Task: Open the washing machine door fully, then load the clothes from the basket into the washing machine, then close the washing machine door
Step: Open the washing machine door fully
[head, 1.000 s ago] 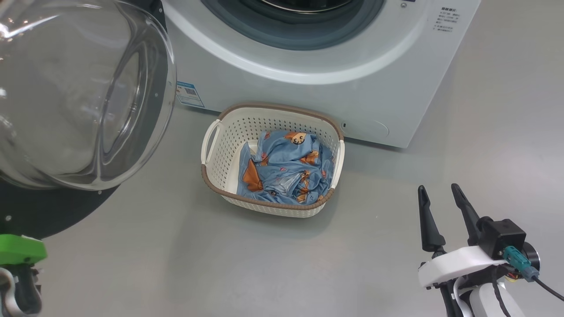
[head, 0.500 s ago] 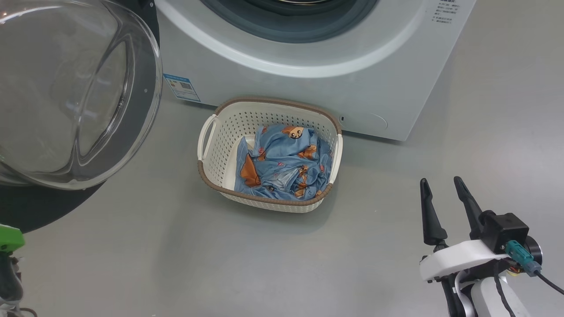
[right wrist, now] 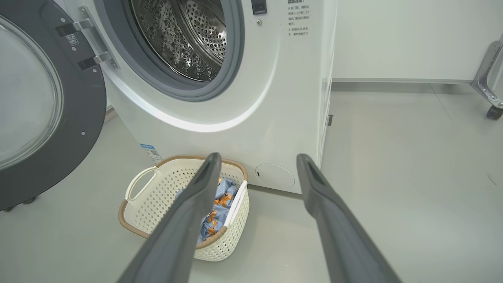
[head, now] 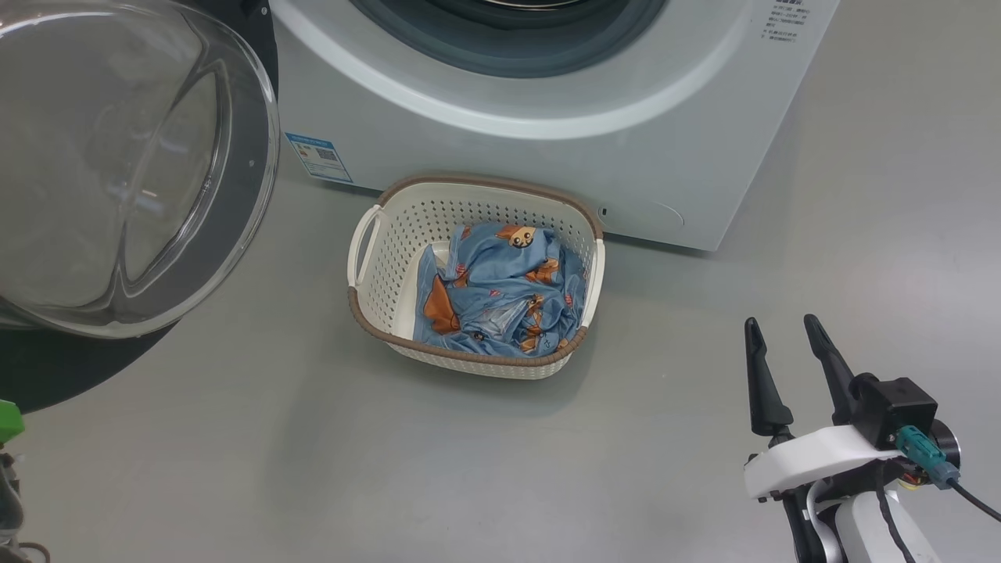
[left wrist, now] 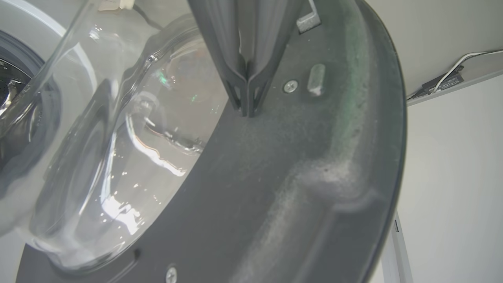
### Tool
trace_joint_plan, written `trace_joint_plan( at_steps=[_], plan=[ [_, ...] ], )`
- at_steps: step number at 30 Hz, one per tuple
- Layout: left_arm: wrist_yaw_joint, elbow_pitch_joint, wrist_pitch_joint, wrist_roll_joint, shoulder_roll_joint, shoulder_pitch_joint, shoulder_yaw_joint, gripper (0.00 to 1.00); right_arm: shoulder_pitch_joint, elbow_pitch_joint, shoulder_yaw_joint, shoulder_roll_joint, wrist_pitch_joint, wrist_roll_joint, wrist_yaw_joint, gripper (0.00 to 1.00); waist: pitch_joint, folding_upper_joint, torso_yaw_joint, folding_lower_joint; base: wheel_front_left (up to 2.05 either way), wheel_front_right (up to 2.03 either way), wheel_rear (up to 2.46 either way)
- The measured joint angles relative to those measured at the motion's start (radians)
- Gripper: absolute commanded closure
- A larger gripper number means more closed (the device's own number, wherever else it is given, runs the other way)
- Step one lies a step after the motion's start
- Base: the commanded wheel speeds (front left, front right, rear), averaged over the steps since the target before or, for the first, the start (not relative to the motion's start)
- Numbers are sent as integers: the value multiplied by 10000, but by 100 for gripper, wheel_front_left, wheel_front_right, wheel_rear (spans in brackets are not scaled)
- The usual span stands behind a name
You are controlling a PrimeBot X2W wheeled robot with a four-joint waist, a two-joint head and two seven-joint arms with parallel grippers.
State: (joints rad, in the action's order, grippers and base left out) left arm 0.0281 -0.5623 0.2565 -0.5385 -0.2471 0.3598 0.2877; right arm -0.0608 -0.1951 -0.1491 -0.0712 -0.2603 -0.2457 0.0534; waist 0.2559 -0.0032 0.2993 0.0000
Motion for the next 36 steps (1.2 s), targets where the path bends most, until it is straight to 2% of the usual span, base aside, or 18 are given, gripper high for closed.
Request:
trace_joint_plan(
  at_steps=[9, 20, 21, 22, 23, 36],
  plan=[
    [360, 337, 0, 508, 182, -33, 31, 100, -24, -165, 130, 46, 0, -132, 17, 0, -355, 0, -47, 0, 0, 0, 0],
    [663, 1758, 2, 1365, 780, -627, -341, 100, 52, -268, 130, 98, 0, -267, 75, 0, -933, 0, -182, 0, 0, 0, 0],
    [688, 1896, 2, 1446, 853, -699, -403, 78, 74, -282, 121, 100, 0, -267, 77, 0, -983, 0, -207, 0, 0, 0, 0],
    [692, 2023, 2, 1496, 928, -760, -435, 46, 97, -299, 115, 104, 0, -268, 88, 0, -1032, 0, -234, 0, 0, 0, 0],
    [696, 2151, 2, 1526, 986, -828, -479, 0, 110, -316, 109, 105, 0, -270, 115, 0, -1083, 0, -261, 0, 0, 0, 0],
    [872, 3158, 2, 2010, 1436, -2153, -815, 0, 315, -309, -69, 163, 0, -349, 174, 0, -1593, 0, -904, 0, 0, 0, 0]
  ],
)
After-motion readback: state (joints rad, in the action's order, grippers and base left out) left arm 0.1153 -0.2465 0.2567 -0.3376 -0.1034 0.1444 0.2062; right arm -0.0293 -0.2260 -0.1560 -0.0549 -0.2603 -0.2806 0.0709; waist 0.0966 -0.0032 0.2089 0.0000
